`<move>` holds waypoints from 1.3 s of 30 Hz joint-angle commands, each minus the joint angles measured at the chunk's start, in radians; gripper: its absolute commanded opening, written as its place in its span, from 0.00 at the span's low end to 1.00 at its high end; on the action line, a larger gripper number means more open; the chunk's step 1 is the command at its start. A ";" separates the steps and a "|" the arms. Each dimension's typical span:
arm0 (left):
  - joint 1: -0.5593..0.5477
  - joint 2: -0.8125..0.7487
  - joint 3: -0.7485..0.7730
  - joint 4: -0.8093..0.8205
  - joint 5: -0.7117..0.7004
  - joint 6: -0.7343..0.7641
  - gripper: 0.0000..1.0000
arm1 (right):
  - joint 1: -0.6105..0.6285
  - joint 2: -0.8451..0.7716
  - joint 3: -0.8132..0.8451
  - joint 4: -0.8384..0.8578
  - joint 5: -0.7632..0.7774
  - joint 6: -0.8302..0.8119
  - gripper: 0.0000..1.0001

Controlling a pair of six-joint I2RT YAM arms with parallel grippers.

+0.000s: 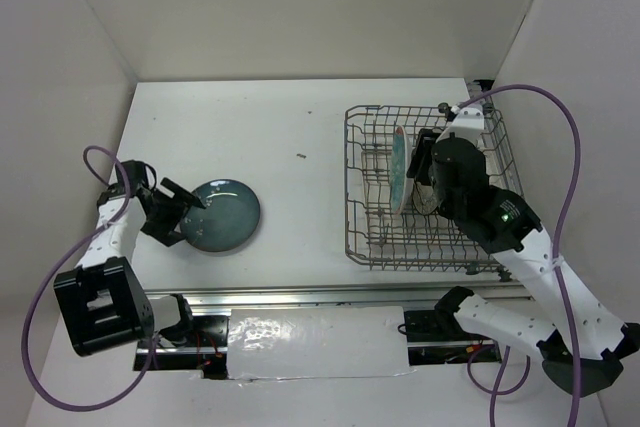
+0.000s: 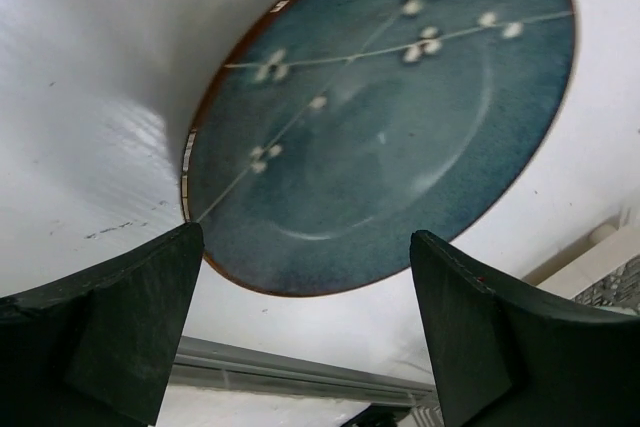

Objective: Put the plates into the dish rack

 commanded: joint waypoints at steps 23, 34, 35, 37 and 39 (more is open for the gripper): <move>0.028 0.022 -0.279 0.322 0.163 -0.230 0.96 | 0.015 -0.065 -0.024 0.047 -0.009 -0.005 0.60; 0.029 0.000 -0.471 0.724 0.289 -0.270 0.82 | 0.015 -0.028 -0.001 0.023 -0.009 0.001 0.60; 0.028 0.008 -0.475 0.752 0.301 -0.273 0.79 | 0.015 -0.030 -0.004 0.029 -0.014 0.001 0.60; 0.026 0.005 -0.474 0.757 0.316 -0.287 0.72 | 0.013 -0.034 -0.005 0.034 -0.020 0.001 0.60; 0.026 -0.007 -0.477 0.769 0.318 -0.294 0.61 | 0.016 -0.034 0.002 0.029 -0.026 0.005 0.60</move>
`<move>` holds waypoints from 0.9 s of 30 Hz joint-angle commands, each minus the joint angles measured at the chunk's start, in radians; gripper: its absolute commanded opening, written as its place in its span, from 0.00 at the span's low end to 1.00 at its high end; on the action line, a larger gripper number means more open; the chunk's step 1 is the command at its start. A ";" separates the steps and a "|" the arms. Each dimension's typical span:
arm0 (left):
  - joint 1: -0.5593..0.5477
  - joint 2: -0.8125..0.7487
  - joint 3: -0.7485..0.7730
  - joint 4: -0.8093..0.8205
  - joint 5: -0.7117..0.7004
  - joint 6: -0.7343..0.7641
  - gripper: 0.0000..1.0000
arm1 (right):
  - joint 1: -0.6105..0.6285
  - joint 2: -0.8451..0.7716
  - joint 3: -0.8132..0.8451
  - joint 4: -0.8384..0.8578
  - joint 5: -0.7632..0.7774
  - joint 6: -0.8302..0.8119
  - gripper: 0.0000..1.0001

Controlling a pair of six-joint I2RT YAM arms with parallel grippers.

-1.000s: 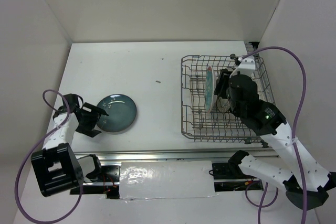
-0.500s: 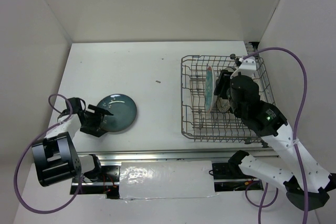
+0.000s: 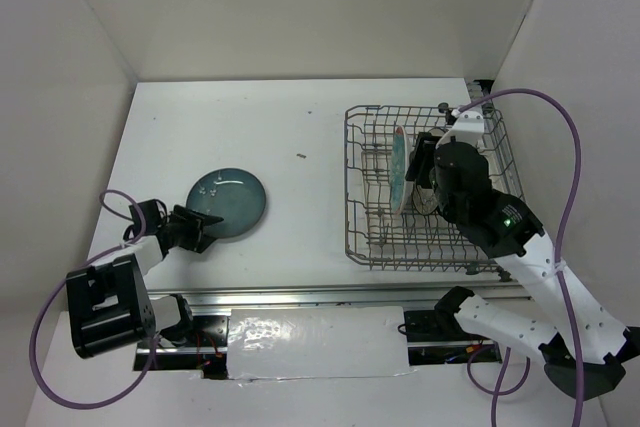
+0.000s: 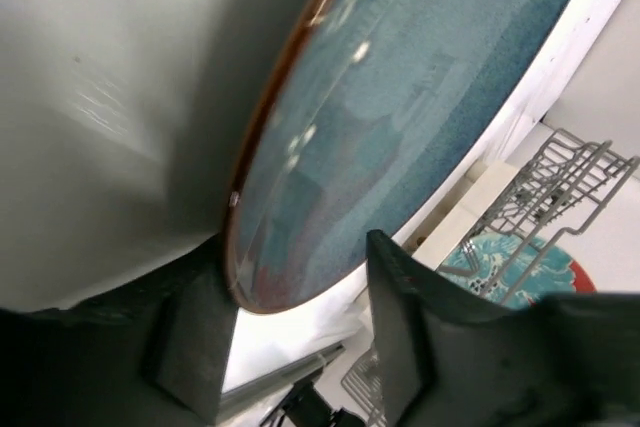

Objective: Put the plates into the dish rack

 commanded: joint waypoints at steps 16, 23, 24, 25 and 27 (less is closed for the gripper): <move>-0.001 -0.098 0.126 0.025 0.025 0.170 0.00 | 0.024 0.020 0.064 0.002 -0.058 -0.009 0.61; -0.001 -0.007 0.337 -0.110 0.164 0.325 0.00 | 0.033 0.117 0.225 -0.015 -0.262 -0.085 0.65; 0.001 -0.012 0.367 -0.116 0.183 0.342 0.00 | 0.035 0.137 0.275 -0.021 -0.293 -0.088 0.65; -0.001 -0.013 0.386 -0.139 0.206 0.352 0.00 | 0.038 0.153 0.298 -0.033 -0.356 -0.097 0.65; 0.001 -0.016 0.450 -0.168 0.230 0.391 0.00 | 0.051 0.216 0.372 -0.046 -0.419 -0.109 0.65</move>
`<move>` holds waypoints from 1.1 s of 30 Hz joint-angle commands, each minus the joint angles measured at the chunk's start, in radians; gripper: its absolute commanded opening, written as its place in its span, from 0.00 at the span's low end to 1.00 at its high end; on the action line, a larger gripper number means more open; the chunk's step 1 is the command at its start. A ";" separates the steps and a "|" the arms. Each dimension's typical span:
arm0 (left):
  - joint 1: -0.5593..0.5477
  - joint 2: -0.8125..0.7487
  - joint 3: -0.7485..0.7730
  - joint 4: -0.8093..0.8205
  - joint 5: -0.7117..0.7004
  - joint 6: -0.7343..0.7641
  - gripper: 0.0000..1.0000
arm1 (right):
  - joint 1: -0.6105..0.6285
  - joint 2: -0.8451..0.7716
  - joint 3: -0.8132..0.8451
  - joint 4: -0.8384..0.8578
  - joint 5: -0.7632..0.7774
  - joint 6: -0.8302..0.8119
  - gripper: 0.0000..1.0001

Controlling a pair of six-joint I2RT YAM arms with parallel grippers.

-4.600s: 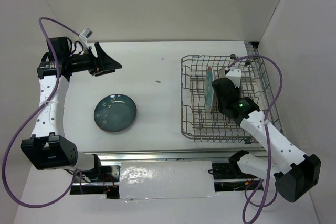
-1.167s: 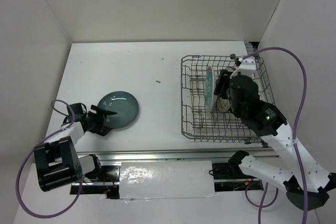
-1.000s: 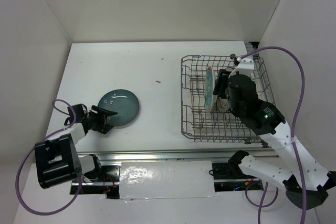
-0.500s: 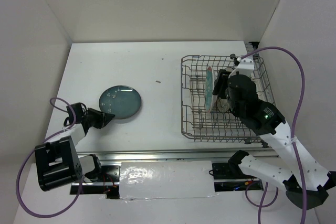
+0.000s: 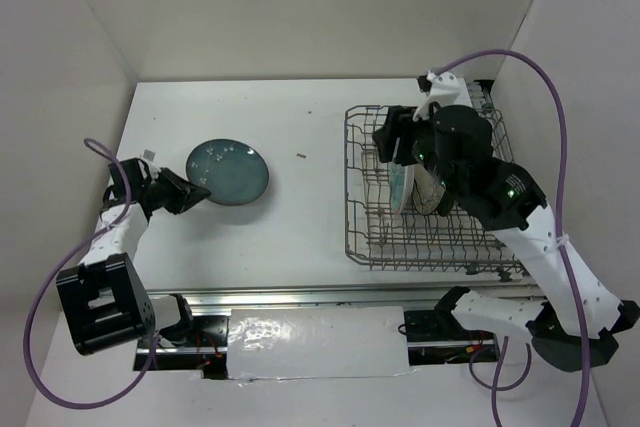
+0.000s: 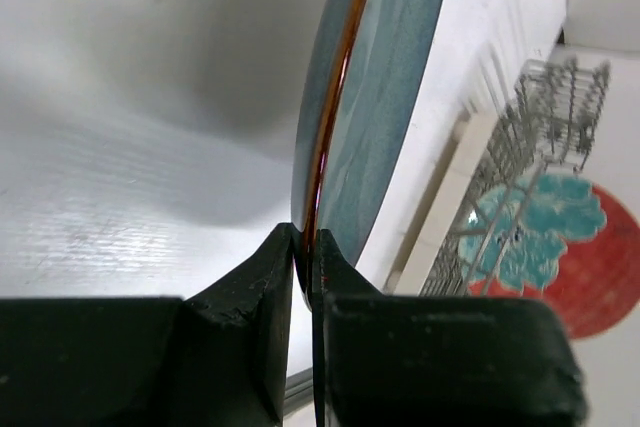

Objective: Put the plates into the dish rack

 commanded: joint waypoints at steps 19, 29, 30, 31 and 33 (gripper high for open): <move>-0.001 0.001 0.543 -0.278 0.676 0.354 0.00 | 0.078 0.531 0.307 0.075 -0.394 0.007 1.00; -0.001 -0.002 0.594 -0.320 0.762 0.386 0.00 | -0.012 0.598 0.295 0.207 -0.656 0.076 0.93; -0.004 -0.004 0.594 -0.319 0.765 0.383 0.00 | -0.015 0.603 0.300 0.218 -0.703 0.080 0.93; -0.007 -0.005 0.592 -0.318 0.770 0.383 0.00 | -0.028 0.616 0.300 0.247 -0.730 0.094 0.93; -0.010 -0.007 0.586 -0.313 0.780 0.380 0.00 | -0.029 0.626 0.297 0.280 -0.806 0.108 0.90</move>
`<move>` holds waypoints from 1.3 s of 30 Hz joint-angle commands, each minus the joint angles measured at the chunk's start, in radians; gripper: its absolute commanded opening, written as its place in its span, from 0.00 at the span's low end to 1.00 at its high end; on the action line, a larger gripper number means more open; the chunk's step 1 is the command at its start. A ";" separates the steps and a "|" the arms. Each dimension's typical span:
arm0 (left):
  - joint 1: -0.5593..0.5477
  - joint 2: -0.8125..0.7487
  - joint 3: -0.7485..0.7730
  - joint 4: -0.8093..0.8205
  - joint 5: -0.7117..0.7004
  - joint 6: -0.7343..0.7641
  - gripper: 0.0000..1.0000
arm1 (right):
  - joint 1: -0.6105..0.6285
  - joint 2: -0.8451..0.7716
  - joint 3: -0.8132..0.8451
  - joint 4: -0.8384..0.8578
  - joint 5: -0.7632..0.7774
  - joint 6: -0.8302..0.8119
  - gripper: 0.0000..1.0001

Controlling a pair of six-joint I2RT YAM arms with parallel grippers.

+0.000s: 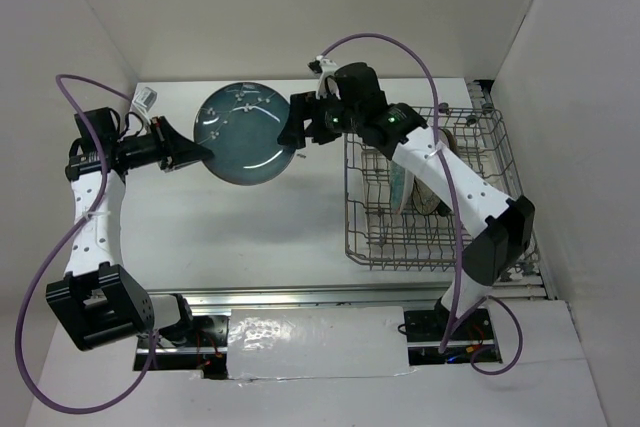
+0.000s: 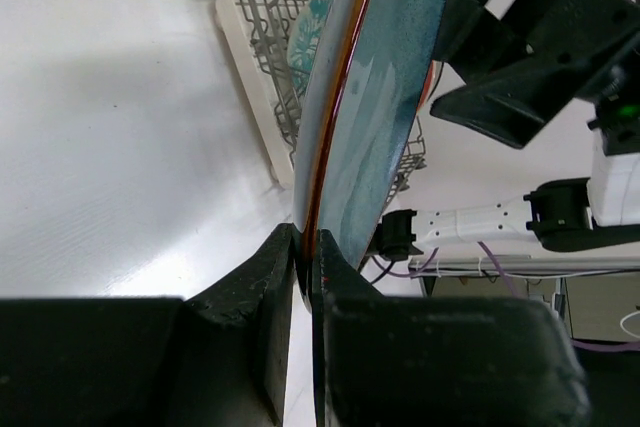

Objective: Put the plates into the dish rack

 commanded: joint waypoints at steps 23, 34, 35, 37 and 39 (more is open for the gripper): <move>-0.037 0.035 0.100 -0.056 -0.122 -0.045 0.88 | 0.076 -0.264 0.020 -0.129 0.752 0.058 0.00; -0.034 -0.028 0.154 -0.117 -0.393 -0.104 0.86 | 0.201 -0.379 -0.149 -0.249 1.228 0.169 0.00; -0.034 -0.024 0.149 -0.113 -0.387 -0.107 0.86 | 0.201 -0.375 -0.135 -0.267 1.239 0.205 0.00; -0.034 -0.018 0.146 -0.114 -0.386 -0.104 0.86 | 0.208 -0.329 -0.107 -0.364 1.280 0.248 0.00; -0.034 -0.015 0.151 -0.119 -0.379 -0.096 0.86 | 0.219 -0.278 -0.071 -0.451 1.356 0.310 0.00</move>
